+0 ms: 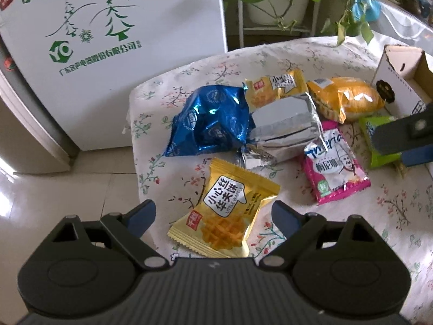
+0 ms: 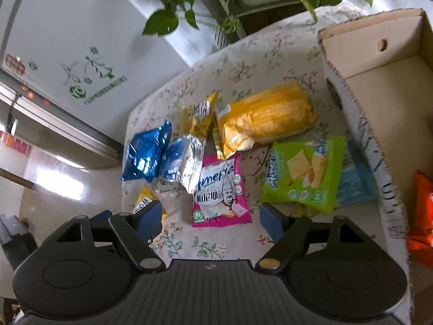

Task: Organize snacks
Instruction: 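Move the left tool to the yellow waffle bag while the right tool approaches the pink Ameria bag, then grasp the yellow waffle bag with the left tool while the right tool grasps the pink Ameria bag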

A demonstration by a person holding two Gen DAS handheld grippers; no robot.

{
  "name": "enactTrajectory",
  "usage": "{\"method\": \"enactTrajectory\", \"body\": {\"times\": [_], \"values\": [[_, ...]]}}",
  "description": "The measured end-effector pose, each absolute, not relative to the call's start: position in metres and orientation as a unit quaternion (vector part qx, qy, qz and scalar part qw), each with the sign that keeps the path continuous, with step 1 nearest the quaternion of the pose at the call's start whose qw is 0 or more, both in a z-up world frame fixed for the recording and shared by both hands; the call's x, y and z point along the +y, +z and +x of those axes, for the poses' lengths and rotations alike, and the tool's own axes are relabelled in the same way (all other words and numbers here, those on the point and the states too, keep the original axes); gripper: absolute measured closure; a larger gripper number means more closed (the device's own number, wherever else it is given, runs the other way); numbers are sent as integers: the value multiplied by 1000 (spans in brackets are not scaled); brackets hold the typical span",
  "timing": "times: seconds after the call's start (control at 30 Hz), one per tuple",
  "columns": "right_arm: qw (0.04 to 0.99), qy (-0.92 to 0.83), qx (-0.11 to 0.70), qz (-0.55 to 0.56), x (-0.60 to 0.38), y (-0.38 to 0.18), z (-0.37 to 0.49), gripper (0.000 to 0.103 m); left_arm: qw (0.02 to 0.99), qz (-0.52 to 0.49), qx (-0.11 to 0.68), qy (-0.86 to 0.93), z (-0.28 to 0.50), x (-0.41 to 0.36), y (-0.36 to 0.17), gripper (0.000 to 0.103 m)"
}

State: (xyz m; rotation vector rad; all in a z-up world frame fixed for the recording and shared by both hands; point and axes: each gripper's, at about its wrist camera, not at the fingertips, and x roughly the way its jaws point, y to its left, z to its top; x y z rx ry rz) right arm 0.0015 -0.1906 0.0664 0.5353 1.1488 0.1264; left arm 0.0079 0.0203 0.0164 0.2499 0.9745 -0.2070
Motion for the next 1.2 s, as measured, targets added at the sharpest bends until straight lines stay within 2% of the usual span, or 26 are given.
{"method": "enactTrajectory", "body": {"times": [0.23, 0.67, 0.73, 0.93, 1.0, 1.07, 1.2], "values": [[803, 39, 558, 206, -165, 44, 13, 19, 869, 130, 464, -114, 11, 23, 5, 12], [828, 16, 550, 106, -128, 26, 32, 19, 872, 102, 461, -132, 20, 28, 0, 11], [832, 11, 548, 85, -123, 25, 33, 23, 871, 98, 462, -133, 20, 29, 0, 15], [842, 11, 540, 24, -117, 24, 29, 39, 867, 76, 469, -150, 16, 30, 3, 35], [844, 16, 535, 15, -117, 24, 27, 44, 867, 78, 468, -155, 14, 27, 4, 46], [845, 20, 534, 17, -120, 25, 26, 48, 865, 75, 469, -160, 12, 25, 6, 54], [841, 30, 540, 30, -125, 28, 23, 48, 866, 73, 469, -156, 9, 26, 8, 56]]}}
